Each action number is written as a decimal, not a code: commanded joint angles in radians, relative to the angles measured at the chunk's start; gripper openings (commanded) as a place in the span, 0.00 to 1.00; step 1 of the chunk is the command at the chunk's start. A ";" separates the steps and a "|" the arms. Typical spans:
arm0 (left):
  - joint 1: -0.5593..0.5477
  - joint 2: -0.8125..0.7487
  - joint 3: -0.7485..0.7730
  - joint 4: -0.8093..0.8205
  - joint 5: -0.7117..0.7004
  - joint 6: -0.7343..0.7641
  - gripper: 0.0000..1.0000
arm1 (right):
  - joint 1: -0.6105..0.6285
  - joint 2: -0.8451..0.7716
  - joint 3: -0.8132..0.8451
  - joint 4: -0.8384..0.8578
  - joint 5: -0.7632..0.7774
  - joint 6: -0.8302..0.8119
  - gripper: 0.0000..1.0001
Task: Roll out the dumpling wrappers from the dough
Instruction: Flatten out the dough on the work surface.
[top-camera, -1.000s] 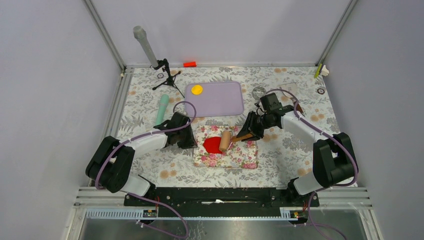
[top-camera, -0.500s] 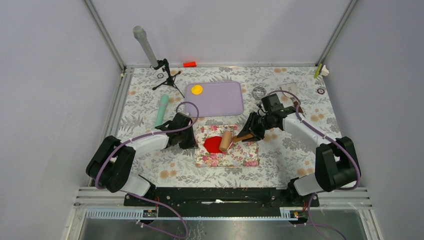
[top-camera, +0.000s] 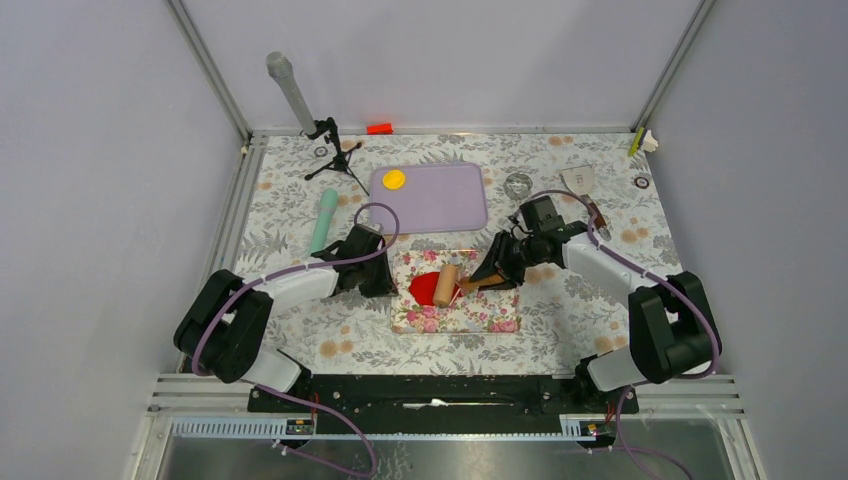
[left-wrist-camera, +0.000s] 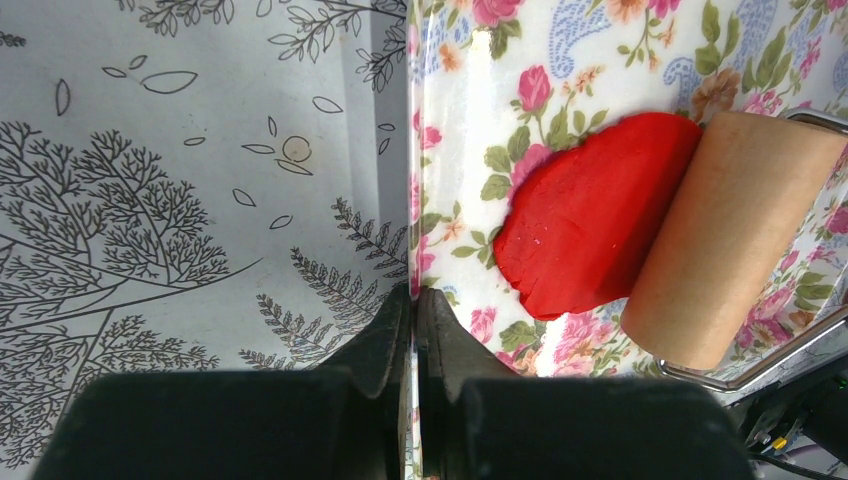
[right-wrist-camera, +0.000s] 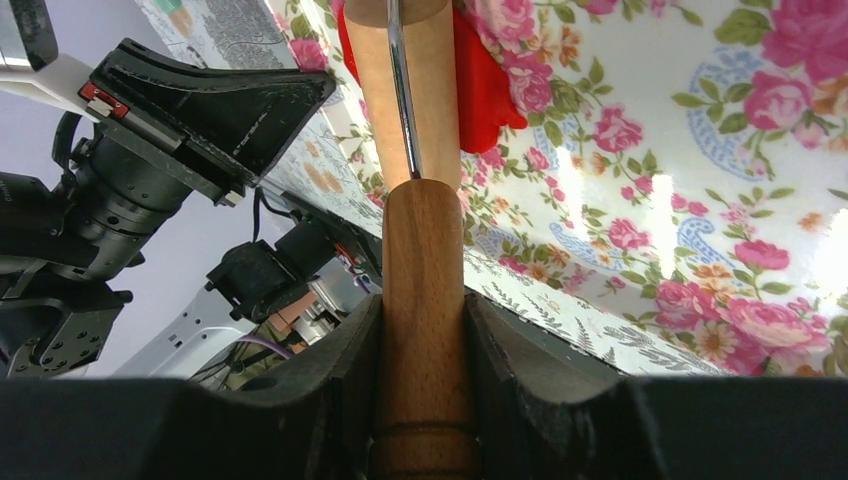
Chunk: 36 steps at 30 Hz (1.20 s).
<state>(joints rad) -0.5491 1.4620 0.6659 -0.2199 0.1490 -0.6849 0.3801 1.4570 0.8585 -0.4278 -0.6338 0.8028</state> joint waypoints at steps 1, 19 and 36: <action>-0.015 0.007 -0.001 0.003 0.026 0.022 0.00 | 0.017 0.070 -0.035 0.002 0.100 0.028 0.00; -0.017 -0.007 -0.006 -0.014 0.020 0.025 0.00 | 0.018 0.049 -0.153 0.071 0.133 0.127 0.00; -0.070 -0.040 -0.020 -0.032 -0.014 0.031 0.00 | -0.027 -0.017 -0.084 -0.031 0.132 0.229 0.00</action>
<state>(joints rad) -0.5758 1.4536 0.6647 -0.2226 0.1268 -0.6739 0.3588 1.3827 0.7670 -0.3664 -0.6201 0.9512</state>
